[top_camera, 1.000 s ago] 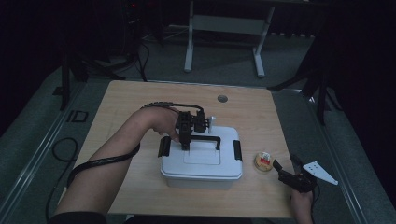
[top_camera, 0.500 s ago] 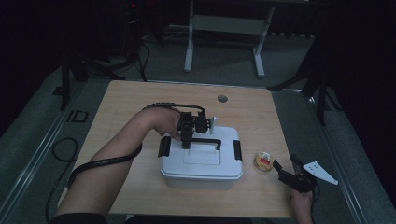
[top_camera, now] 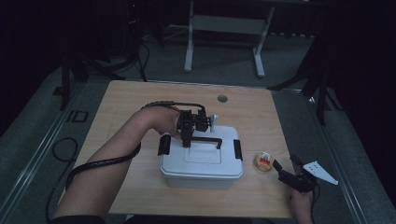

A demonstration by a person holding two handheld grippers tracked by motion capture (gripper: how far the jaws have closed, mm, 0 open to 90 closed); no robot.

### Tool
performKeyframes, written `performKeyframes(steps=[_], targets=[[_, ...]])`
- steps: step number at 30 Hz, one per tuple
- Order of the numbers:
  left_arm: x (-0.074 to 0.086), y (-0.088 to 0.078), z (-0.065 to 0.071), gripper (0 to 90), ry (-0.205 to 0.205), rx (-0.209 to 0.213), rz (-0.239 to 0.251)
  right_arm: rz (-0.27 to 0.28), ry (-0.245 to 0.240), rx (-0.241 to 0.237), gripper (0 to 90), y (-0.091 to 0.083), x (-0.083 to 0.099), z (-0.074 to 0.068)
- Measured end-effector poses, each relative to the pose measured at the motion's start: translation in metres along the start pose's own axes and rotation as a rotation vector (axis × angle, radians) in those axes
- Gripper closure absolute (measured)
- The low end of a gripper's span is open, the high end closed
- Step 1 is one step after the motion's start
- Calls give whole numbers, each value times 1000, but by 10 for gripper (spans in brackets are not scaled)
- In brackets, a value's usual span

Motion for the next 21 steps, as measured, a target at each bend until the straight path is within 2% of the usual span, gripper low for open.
performKeyframes(steps=[9,11,21], targets=[[4,-20,-3,833,-4,-38,19,-1,-2,0,139,0,0,0],[6,-23,-3,833,-12,-32,26,-2,-2,-1,139,0,0,0],[29,-36,-5,833,-47,-47,42,-3,-1,2,139,0,0,0]])
Point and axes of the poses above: each handheld gripper's, and its own axes: y roughly forward along the jaws, x roughly out of its underside, z roughly to its right, the point moved 8 cm from there along y, roughly forward along the jaws, and after that the axes turned 11 degrees about -x, right-handed, at the moved point
